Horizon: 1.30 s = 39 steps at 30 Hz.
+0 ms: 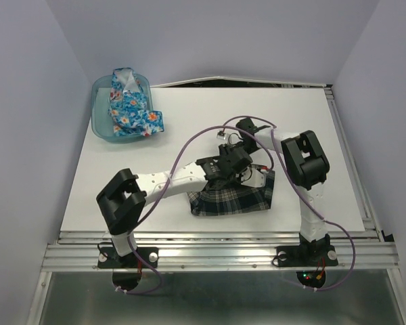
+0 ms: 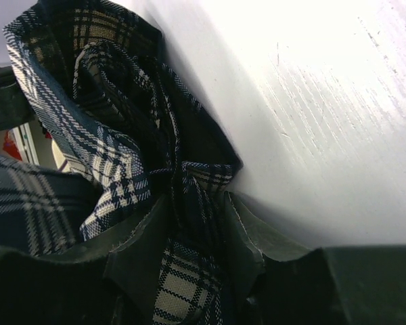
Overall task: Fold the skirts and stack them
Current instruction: Fold the skirt
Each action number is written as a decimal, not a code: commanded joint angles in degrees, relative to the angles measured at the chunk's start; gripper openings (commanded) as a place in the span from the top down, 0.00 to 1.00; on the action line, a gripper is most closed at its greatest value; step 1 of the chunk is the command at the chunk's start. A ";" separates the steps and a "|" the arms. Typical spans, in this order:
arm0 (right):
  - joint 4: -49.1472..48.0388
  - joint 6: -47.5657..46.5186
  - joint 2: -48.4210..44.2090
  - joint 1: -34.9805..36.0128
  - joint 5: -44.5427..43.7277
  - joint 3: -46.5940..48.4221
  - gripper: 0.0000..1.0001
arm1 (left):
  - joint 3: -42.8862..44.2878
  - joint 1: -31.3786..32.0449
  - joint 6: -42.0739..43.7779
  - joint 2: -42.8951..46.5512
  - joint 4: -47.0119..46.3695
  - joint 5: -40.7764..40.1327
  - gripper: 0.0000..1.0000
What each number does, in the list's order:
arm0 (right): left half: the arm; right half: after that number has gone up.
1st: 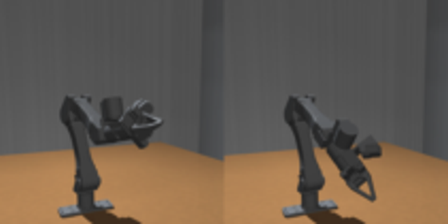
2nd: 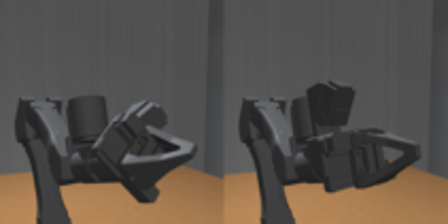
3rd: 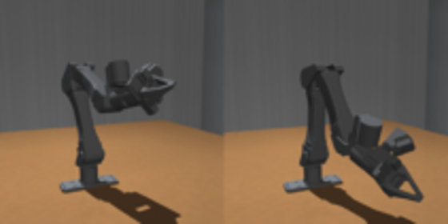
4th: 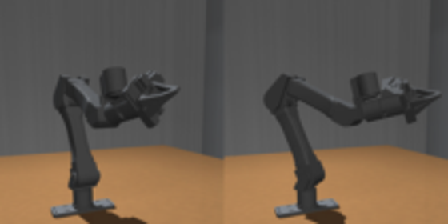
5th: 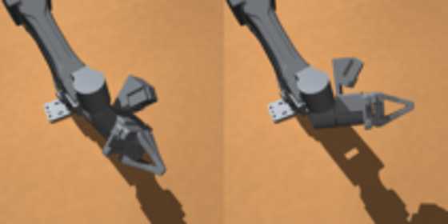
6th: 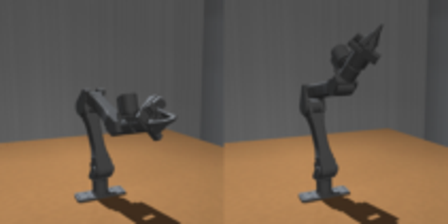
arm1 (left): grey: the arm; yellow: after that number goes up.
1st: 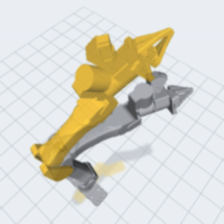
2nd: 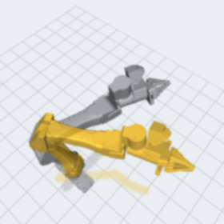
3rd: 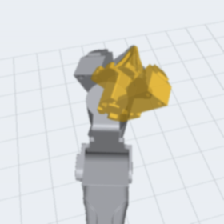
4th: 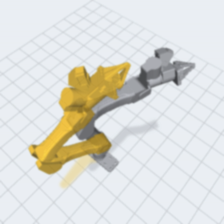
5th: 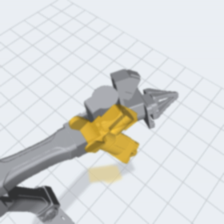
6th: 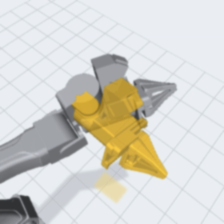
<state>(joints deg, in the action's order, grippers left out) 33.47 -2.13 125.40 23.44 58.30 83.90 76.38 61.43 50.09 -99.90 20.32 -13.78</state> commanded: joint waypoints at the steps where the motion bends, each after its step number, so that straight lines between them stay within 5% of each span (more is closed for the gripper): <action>1: 0.01 0.72 1.07 0.90 3.13 0.30 0.56 | -4.65 -1.05 1.77 2.25 -14.50 -4.06 1.00; 12: 0.10 1.87 3.00 0.90 2.17 2.06 0.55 | -16.87 -0.87 3.18 -0.64 -34.37 -4.33 0.99; 18: 0.19 3.89 3.36 0.90 -4.94 5.92 0.34 | -20.47 -0.52 2.91 -1.97 -38.94 -3.36 0.91; 31: 0.28 8.63 6.78 -3.49 -13.47 20.95 0.13 | -22.06 0.80 3.26 -2.76 -40.79 -2.13 0.87; 39: 0.45 11.71 7.05 -8.67 -11.46 27.72 0.06 | -19.26 0.80 3.96 -3.81 -38.43 -2.13 0.78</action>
<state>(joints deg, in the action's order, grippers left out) 34.22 7.40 132.60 18.61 46.04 106.61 54.85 61.67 54.17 -103.35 -19.97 -17.72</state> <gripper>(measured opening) 0.891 0.203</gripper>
